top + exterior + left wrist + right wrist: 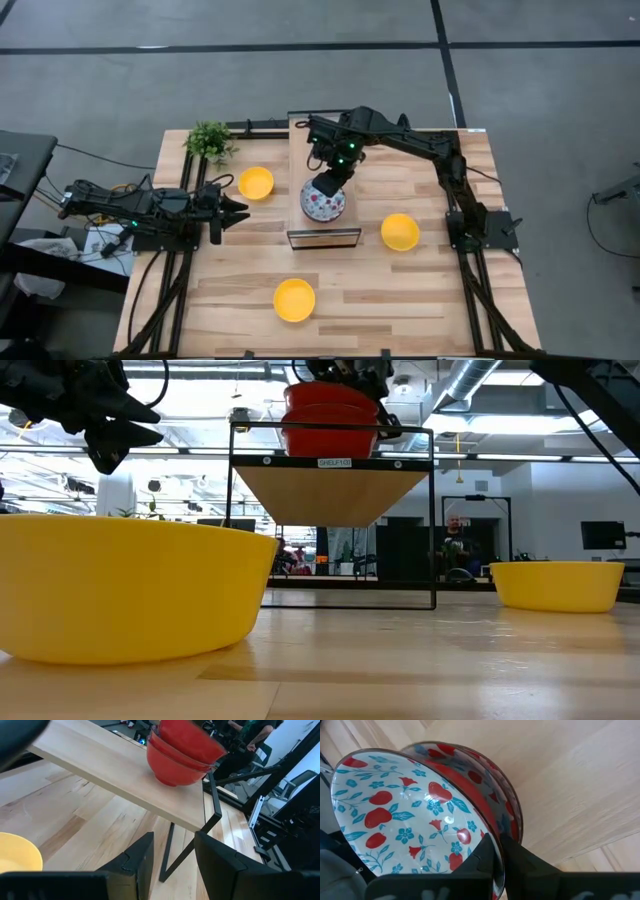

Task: Pick & Place Mini bowls
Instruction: Stack the white patterned bowl on top of the white patterned bowl on the shelf

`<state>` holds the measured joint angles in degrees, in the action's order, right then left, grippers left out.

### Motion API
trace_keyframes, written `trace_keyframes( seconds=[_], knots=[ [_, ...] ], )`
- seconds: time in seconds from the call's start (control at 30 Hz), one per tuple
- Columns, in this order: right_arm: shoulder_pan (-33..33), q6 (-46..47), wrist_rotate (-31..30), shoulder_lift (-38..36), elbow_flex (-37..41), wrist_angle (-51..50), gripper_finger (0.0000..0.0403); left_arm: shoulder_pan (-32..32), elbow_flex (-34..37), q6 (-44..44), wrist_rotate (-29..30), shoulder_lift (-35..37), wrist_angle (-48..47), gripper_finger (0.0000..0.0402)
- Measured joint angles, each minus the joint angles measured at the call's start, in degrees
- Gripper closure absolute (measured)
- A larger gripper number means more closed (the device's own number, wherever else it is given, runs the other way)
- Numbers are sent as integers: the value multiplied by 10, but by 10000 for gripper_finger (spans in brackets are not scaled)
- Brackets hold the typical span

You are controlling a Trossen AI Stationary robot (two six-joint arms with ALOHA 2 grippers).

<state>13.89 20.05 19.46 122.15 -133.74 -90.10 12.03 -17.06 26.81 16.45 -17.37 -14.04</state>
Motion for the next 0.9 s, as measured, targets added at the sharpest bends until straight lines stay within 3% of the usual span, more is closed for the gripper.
trace_keyframes(
  seconds=[0.9],
  knots=[
    [0, -1, 15, 0, 1, 1, 341, 0, 0, 0, 0, 0, 0, 262]
  ],
)
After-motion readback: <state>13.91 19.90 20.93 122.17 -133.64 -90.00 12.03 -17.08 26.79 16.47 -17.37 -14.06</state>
